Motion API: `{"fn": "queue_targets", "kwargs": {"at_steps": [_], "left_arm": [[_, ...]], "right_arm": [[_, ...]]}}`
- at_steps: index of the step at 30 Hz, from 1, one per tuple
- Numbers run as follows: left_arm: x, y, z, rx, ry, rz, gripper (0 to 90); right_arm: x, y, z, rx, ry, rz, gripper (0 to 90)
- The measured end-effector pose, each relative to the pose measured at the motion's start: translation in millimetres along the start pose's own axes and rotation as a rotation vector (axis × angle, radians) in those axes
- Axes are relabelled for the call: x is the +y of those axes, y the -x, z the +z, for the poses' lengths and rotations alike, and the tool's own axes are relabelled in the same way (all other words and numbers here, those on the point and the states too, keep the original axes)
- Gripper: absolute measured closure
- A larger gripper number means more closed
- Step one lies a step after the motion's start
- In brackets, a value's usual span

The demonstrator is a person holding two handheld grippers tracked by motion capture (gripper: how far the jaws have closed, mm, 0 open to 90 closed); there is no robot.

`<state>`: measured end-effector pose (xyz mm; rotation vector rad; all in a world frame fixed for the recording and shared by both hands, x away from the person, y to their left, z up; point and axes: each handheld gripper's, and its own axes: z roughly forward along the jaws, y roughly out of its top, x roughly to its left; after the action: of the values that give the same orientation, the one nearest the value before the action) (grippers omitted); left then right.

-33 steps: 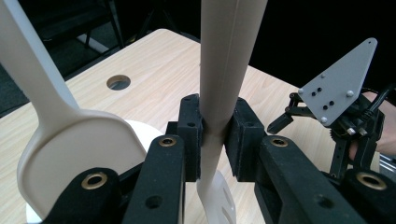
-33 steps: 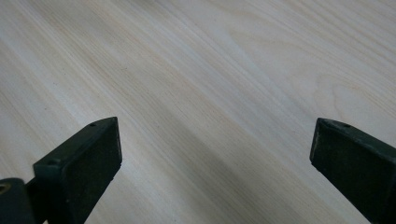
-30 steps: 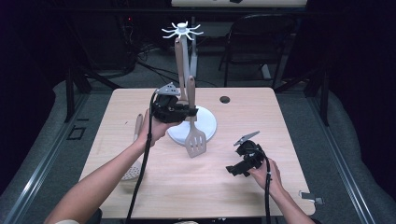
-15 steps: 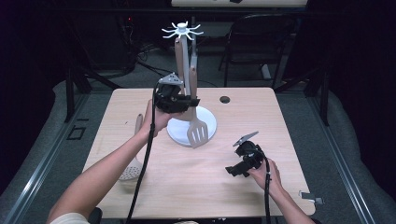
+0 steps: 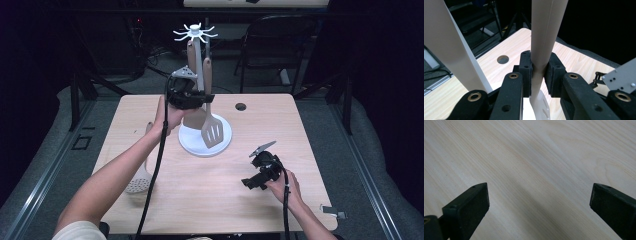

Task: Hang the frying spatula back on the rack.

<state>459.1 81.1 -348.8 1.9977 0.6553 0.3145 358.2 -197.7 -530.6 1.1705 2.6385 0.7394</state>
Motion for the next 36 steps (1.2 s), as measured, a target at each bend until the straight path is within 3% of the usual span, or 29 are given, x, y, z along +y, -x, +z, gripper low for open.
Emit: {"fn": "queue_targets", "kwargs": {"at_steps": [13,30,32,33,36], "left_arm": [[21.1,-2.8,0.0,0.037,0.012,0.011,77.6],[34.7,-12.0,1.4,0.077,0.014,-0.043,77.6],[35.0,-12.5,1.7,0.077,0.012,-0.052,77.6],[35.0,-12.6,2.1,0.079,0.011,-0.055,77.6],[34.5,-14.8,3.1,0.093,0.01,-0.066,77.6]], "right_arm": [[1.1,0.0,-1.1,-0.005,-0.036,-0.017,2.1],[0.6,-0.7,0.8,0.017,-0.021,-0.006,2.1],[-0.1,-1.5,1.1,-0.002,-0.015,0.004,2.1],[0.8,0.0,-0.7,-0.01,-0.037,-0.016,2.1],[0.7,-0.7,0.6,0.013,-0.03,-0.012,2.1]]}}
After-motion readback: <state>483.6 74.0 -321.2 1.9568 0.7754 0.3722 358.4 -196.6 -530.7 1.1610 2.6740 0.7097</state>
